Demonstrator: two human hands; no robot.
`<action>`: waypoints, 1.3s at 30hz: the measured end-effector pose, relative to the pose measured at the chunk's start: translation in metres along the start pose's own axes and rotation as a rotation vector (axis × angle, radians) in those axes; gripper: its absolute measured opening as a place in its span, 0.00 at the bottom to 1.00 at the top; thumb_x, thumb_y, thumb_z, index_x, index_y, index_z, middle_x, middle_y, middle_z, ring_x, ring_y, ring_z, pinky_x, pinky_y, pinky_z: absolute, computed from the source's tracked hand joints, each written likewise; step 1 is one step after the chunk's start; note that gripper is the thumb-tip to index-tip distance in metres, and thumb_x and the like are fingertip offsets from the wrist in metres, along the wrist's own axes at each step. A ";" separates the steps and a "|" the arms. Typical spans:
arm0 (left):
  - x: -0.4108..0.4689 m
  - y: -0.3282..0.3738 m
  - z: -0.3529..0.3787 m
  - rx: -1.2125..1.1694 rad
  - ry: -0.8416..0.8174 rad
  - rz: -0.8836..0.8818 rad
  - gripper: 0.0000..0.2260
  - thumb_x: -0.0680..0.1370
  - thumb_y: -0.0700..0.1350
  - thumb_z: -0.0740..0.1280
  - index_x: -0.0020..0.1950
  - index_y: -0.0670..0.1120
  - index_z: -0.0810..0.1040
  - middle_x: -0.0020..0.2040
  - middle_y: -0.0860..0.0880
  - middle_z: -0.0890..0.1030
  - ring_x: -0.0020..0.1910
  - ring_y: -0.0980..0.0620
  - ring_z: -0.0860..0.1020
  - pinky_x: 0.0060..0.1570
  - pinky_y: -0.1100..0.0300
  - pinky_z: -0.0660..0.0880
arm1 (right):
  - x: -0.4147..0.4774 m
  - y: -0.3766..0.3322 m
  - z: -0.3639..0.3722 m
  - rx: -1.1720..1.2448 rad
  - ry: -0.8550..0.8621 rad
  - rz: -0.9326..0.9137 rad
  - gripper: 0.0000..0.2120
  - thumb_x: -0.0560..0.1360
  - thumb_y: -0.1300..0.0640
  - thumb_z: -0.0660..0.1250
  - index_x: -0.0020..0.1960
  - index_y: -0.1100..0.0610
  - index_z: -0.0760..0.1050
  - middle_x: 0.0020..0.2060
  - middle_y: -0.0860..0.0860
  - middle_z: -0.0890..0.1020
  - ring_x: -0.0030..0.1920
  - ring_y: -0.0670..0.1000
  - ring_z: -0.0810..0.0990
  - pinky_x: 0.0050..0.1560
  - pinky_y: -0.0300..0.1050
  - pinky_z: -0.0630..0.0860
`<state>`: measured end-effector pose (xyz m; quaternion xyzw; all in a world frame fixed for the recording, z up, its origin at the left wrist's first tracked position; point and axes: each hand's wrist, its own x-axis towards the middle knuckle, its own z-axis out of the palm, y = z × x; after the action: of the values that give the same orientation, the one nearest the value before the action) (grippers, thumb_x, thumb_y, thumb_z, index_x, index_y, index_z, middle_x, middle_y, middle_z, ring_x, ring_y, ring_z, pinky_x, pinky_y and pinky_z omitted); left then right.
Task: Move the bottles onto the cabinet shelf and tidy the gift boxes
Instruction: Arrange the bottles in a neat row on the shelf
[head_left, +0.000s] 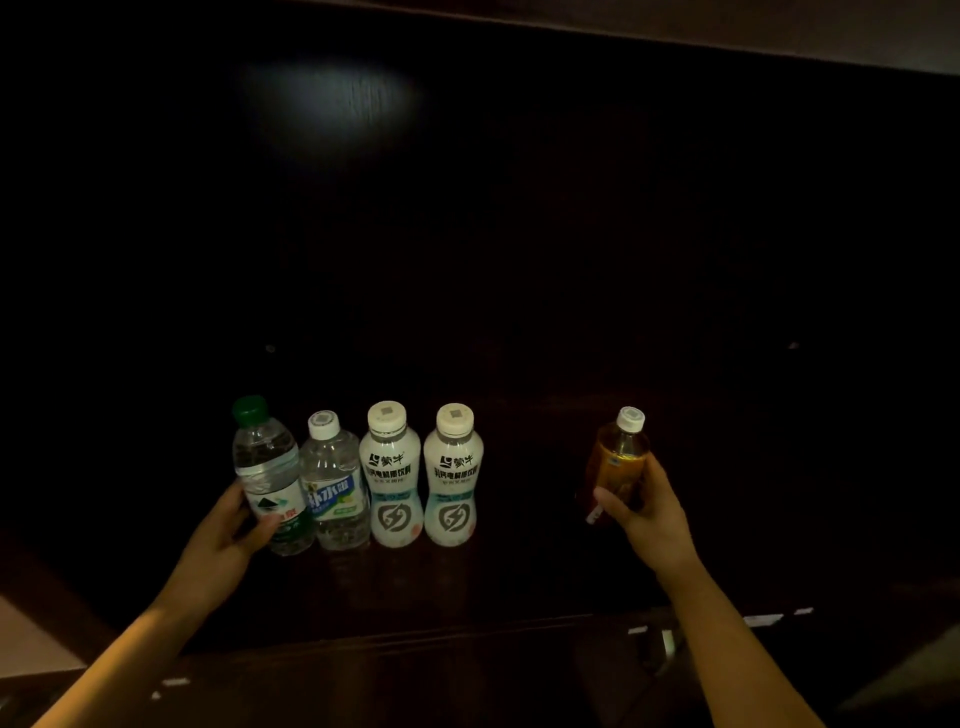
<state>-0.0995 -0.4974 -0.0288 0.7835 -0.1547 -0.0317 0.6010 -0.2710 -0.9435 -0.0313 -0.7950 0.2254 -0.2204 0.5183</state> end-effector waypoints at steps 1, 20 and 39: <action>0.000 0.000 0.000 -0.002 -0.002 -0.001 0.24 0.80 0.34 0.63 0.75 0.48 0.67 0.70 0.47 0.73 0.70 0.48 0.70 0.68 0.47 0.67 | 0.001 0.002 0.002 0.011 0.020 -0.002 0.36 0.71 0.51 0.75 0.75 0.47 0.63 0.66 0.47 0.76 0.67 0.52 0.74 0.64 0.53 0.72; 0.005 -0.005 -0.001 0.014 0.008 -0.016 0.26 0.79 0.33 0.64 0.75 0.50 0.66 0.70 0.52 0.71 0.70 0.52 0.68 0.69 0.50 0.66 | -0.037 -0.037 0.099 -0.042 0.059 -0.070 0.34 0.69 0.50 0.78 0.71 0.47 0.67 0.55 0.35 0.77 0.55 0.34 0.75 0.57 0.34 0.71; 0.004 -0.015 -0.007 0.085 -0.004 0.019 0.35 0.78 0.39 0.69 0.80 0.52 0.56 0.75 0.54 0.66 0.72 0.53 0.64 0.70 0.54 0.64 | -0.053 -0.051 0.109 -0.087 0.063 0.007 0.48 0.66 0.44 0.78 0.78 0.47 0.55 0.74 0.47 0.70 0.72 0.48 0.68 0.67 0.49 0.67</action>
<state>-0.0913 -0.4887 -0.0405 0.8068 -0.1645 -0.0208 0.5671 -0.2431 -0.8150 -0.0303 -0.8088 0.2536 -0.2334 0.4765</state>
